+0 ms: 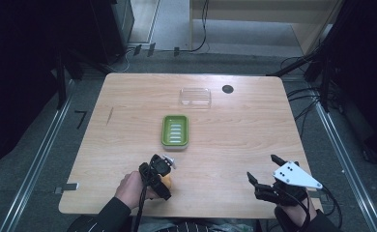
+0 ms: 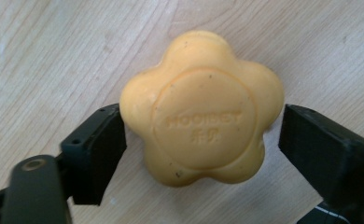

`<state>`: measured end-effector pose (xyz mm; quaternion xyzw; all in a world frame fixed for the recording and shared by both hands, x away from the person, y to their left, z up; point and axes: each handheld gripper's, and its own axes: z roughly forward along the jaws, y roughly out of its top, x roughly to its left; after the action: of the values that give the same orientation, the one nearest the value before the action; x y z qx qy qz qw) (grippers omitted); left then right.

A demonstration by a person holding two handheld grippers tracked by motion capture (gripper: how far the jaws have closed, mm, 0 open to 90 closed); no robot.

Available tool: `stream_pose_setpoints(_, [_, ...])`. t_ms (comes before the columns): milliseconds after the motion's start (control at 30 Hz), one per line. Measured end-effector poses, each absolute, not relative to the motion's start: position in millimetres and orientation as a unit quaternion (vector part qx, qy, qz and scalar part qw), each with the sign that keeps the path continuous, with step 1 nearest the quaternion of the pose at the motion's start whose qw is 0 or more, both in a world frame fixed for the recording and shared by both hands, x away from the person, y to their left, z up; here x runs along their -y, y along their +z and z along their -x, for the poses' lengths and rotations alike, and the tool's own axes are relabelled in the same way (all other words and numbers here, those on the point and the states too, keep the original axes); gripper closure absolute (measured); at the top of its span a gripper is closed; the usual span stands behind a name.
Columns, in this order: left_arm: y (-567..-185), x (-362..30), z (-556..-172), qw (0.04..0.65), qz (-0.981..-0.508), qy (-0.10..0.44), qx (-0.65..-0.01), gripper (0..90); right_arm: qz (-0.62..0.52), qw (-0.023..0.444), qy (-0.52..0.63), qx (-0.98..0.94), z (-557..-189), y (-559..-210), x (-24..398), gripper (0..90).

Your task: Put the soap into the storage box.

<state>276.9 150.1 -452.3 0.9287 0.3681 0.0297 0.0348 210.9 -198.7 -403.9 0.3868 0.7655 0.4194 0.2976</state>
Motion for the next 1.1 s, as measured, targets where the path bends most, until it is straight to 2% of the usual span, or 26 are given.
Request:
stream_pose_setpoints(267, [-453.8, -153.1, -278.3, 0.030, -0.927, 0.030, -0.372, 26.6, -0.387, 0.297, 0.420, -0.765, -210.9, -403.9, 198.8, 13.6])
stream_pose_setpoints(800, [-455.3, -155.2, -277.1, 0.026, -0.930, 0.031, -0.364, 31.7, -0.388, 0.296, 0.420, -0.765, -210.8, -403.9, 198.9, 13.6])
stream_pose_setpoints(833, [-455.0, -155.4, -277.0, 0.026, -0.931, 0.030, -0.363, 32.2, -0.388, 0.296, 0.420, -0.765, -210.8, -403.9, 198.9, 13.6])
stream_pose_setpoints(867, [-454.5, -155.4, -276.5, 0.028, -0.931, 0.031, -0.364, 38.1, -0.388, 0.296, 0.420, -0.765, -210.8, -403.9, 199.0, 13.6])
stream_pose_setpoints(1100, [-453.7, -157.0, -276.4, 0.034, -0.934, 0.033, -0.355, 39.2, -0.388, 0.296, 0.421, -0.765, -210.8, -403.8, 199.0, 13.6])
